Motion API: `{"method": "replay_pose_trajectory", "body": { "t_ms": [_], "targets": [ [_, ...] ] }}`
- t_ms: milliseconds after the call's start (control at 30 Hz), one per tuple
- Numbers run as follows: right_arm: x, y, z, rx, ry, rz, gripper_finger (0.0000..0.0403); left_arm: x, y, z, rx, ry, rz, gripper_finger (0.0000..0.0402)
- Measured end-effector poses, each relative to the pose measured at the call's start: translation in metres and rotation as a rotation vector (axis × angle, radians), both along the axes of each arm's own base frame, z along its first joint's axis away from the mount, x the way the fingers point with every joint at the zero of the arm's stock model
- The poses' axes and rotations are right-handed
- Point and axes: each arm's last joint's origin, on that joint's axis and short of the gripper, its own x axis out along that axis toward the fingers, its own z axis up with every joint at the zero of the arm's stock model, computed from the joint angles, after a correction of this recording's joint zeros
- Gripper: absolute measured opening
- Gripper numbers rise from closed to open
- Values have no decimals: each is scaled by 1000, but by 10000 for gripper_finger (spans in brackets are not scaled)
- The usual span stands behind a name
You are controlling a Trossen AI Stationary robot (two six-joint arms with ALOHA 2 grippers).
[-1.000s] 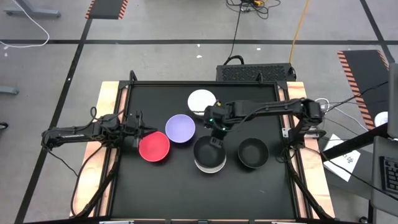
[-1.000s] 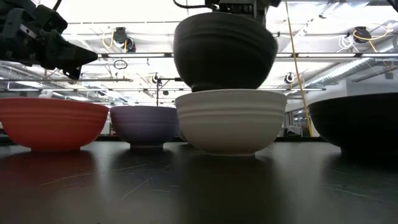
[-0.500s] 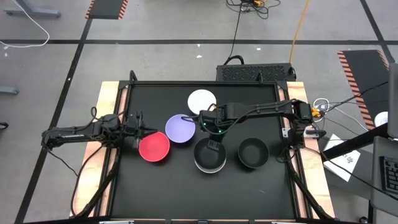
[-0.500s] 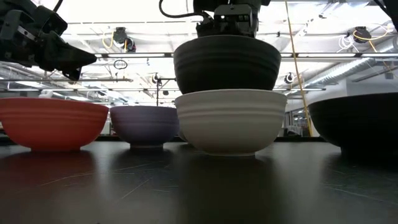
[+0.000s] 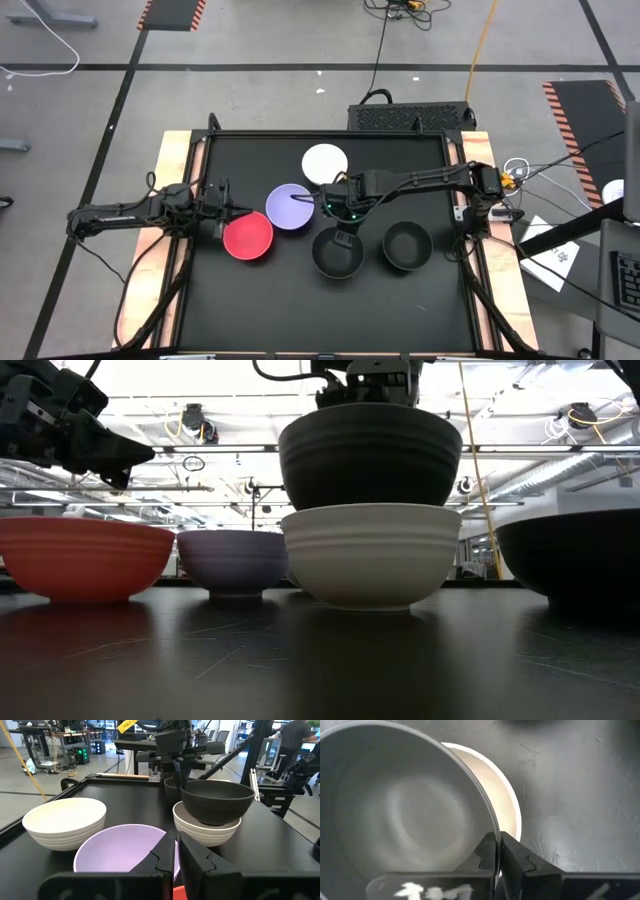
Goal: Nest bowls inside each other
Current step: Stack the top black bowl on top of the white bowl
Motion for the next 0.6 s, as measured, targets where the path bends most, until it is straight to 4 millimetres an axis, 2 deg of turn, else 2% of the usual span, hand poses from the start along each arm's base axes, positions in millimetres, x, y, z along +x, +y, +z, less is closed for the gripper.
{"method": "replay_pose_trajectory", "body": {
  "t_ms": [600],
  "targets": [
    [1,-1,-3,-28,-12,7,0,0,0,0,1,0,0,26]
  ]
}}
